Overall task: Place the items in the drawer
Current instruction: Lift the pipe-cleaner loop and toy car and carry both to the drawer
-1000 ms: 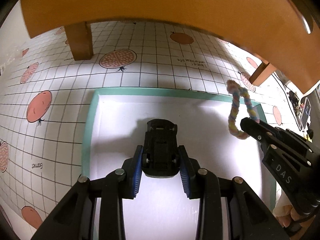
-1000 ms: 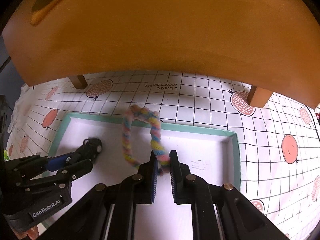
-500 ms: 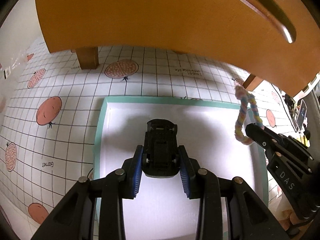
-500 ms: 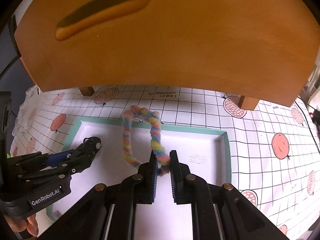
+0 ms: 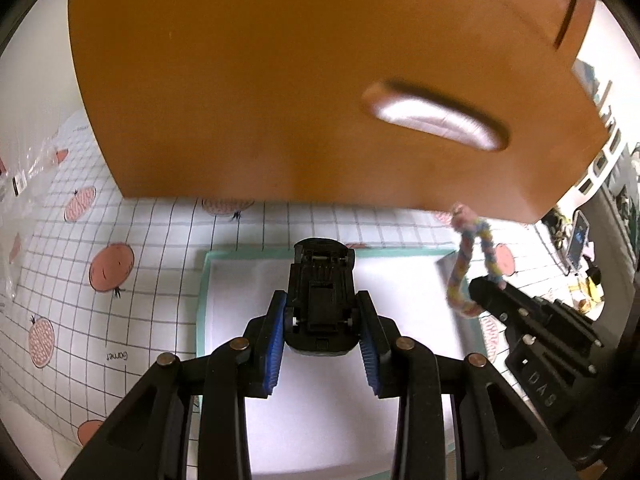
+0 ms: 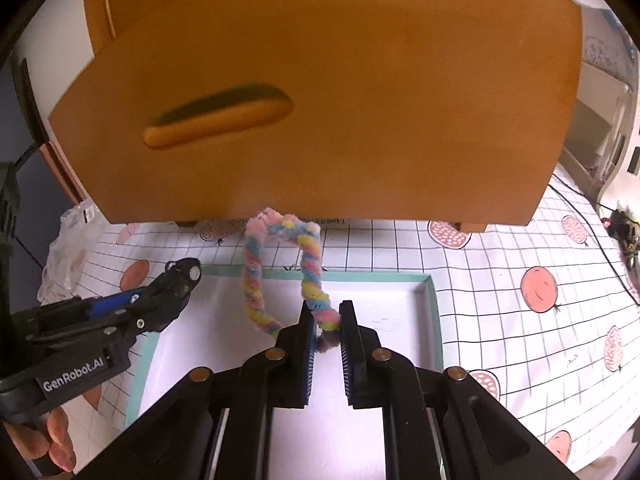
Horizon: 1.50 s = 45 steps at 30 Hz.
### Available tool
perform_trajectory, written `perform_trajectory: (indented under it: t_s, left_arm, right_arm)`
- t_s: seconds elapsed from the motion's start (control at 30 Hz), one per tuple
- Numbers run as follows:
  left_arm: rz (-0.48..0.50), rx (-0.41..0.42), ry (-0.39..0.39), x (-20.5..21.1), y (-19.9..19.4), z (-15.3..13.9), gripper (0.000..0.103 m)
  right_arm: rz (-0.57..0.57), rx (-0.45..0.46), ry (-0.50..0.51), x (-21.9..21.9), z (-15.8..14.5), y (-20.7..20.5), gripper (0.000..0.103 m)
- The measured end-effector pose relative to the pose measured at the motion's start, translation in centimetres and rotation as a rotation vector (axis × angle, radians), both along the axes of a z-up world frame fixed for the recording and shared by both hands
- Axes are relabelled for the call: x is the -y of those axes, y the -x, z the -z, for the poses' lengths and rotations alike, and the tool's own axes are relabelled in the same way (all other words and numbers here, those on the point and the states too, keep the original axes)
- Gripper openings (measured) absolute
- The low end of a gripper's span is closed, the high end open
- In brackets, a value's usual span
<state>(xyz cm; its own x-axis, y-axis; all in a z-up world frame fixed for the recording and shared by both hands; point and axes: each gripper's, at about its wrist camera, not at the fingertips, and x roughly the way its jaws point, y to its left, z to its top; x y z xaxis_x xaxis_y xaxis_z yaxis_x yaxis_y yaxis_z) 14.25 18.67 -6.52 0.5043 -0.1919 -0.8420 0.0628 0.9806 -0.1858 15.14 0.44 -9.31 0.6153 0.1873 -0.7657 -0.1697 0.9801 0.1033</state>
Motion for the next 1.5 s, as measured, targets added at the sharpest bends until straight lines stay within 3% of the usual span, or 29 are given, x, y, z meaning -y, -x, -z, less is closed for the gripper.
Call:
perform_trajectory:
  t_s: [0.47, 0.9, 1.5]
  left_arm:
    - [0.046, 0.196, 0.066, 0.7, 2.0, -8.1, 0.035]
    - [0.071, 0.353, 0.119, 0.8, 2.8, -14.9, 0.035]
    - [0.042, 0.46, 0.104, -1.4, -0.3, -19.5, 0.035]
  right_arm:
    - [0.005, 0.129, 0.032, 0.0, -6.5, 2.6, 0.012]
    - [0.023, 0.235, -0.025, 0.0, -12.8, 3.5, 0.012]
    - [0.033, 0.335, -0.017, 0.1, -19.8, 1.1, 0.012]
